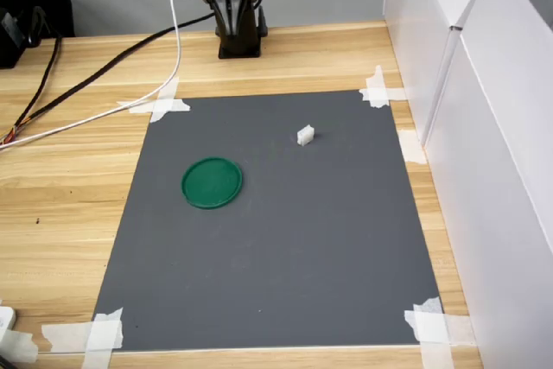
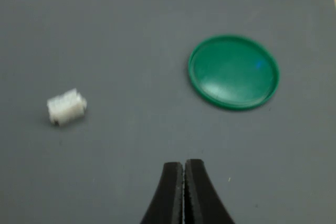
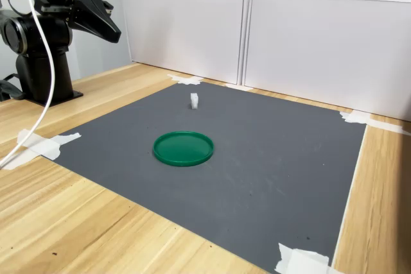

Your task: Grasp a white terminal and put it in the green lid.

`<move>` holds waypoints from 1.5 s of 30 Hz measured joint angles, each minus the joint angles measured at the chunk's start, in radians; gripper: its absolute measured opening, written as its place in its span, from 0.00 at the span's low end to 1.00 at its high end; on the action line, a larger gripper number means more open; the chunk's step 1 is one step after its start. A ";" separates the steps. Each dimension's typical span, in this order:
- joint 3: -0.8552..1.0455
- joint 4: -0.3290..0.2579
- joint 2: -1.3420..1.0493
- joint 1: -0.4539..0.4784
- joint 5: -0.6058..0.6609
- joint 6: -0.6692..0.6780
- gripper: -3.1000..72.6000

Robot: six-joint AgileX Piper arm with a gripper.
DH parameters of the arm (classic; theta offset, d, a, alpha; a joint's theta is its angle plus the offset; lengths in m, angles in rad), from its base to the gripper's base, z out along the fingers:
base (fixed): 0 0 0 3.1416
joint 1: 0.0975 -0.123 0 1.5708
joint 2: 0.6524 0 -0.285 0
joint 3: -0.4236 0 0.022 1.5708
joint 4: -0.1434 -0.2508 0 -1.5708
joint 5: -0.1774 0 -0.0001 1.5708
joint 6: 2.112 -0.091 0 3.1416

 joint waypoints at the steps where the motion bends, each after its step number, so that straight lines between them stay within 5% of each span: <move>1: -0.016 -0.007 0.044 0.000 0.005 0.028 0.02; 17: -0.498 -0.098 0.682 -0.007 0.154 0.432 0.02; 26: -0.675 0.022 0.884 -0.219 0.311 0.385 0.02; 35: -0.688 0.098 1.002 -0.357 0.314 0.321 0.04; 40: -0.689 0.102 1.064 -0.415 0.295 0.333 0.20; 45: -0.689 0.103 1.112 -0.461 0.258 0.335 0.57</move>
